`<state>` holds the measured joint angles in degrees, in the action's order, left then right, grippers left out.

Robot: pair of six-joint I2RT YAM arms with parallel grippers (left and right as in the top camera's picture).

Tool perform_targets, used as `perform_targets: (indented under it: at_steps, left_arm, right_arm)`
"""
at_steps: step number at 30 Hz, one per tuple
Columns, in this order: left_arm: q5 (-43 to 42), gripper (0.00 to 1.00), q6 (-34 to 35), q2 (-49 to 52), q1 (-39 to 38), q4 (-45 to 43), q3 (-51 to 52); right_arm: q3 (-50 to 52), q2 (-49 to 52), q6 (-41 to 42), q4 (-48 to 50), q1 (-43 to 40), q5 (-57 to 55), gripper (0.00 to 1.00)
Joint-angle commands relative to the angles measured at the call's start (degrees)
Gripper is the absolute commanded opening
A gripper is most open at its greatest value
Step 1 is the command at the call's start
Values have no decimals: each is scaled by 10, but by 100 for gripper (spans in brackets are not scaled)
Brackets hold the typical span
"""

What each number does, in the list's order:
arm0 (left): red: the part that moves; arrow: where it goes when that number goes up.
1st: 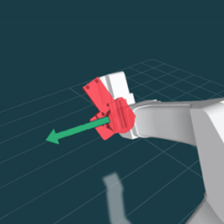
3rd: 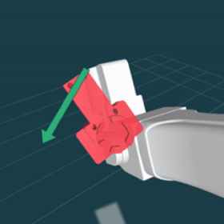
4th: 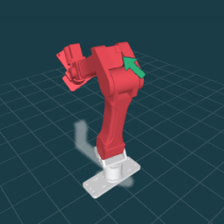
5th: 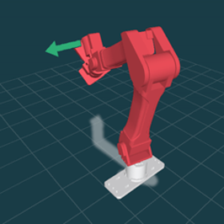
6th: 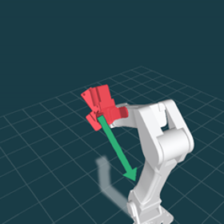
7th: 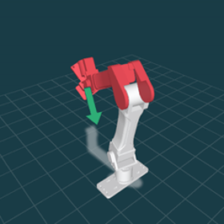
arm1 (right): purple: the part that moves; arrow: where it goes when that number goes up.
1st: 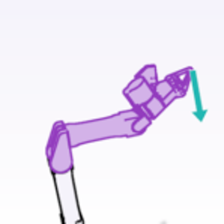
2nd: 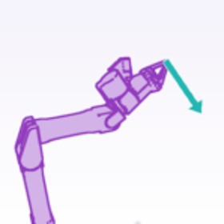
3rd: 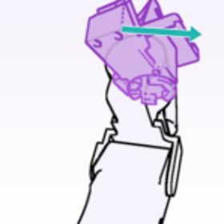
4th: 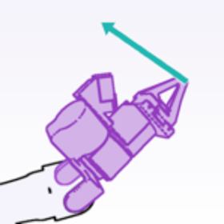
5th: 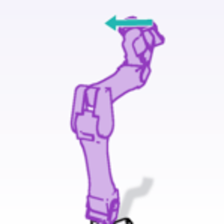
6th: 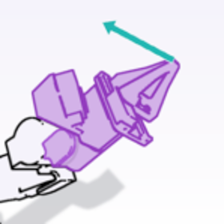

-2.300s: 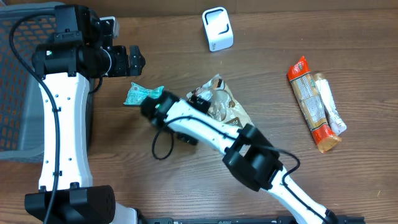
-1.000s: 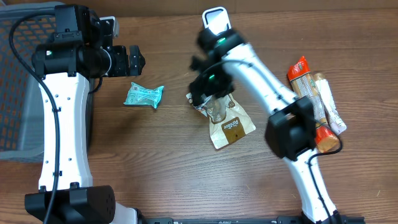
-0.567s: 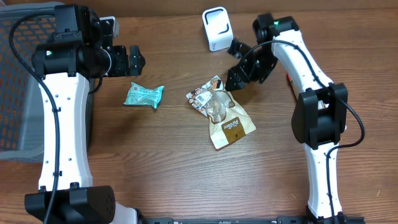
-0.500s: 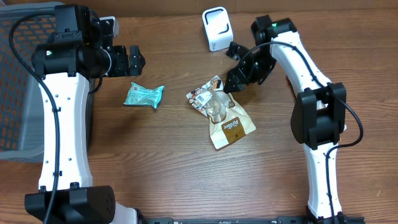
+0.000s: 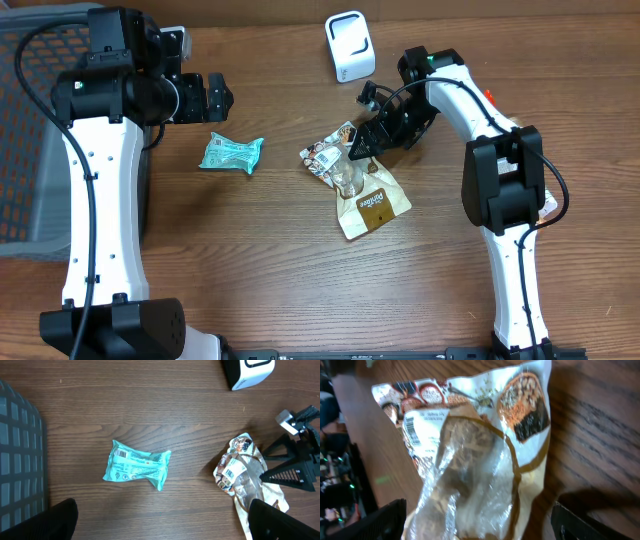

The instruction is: Scan the item barcode

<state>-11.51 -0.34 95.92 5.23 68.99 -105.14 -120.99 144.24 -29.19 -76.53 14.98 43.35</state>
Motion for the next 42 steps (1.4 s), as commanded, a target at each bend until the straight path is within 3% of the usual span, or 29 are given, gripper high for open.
perform_targets:
  at_steps: [1, 4, 8, 11, 15, 18, 19, 30, 36, 42]
  left_arm:
    - [1, 100, 3, 0, -5, -2, -9]
    - [1, 100, 3, 0, -5, -2, -9]
    - [1, 100, 3, 0, -5, -2, -9]
    - [1, 100, 3, 0, -5, -2, -9]
    - [1, 100, 3, 0, -5, -2, -9]
    - [1, 100, 3, 0, -5, -2, -9]
    - [1, 100, 3, 0, -5, -2, -9]
    - [1, 100, 3, 0, -5, -2, -9]
    - [1, 100, 3, 0, -5, -2, -9]
    - [1, 100, 3, 0, -5, -2, -9]
  right_arm:
    - [18, 26, 25, 7, 6, 43, 93]
    - [43, 26, 85, 42, 26, 56, 92]
    - [138, 26, 259, 210, 82, 56, 79]
    - [189, 26, 332, 309, 114, 54, 66]
    - [195, 26, 354, 343, 130, 45, 44]
    - [193, 26, 357, 343, 129, 45, 10]
    - [193, 26, 363, 344, 127, 45, 4]
    - [165, 17, 389, 330, 92, 46, 4]
    - [122, -24, 517, 289, 64, -154, 4]
    - [117, -49, 636, 269, 11, -178, 4]
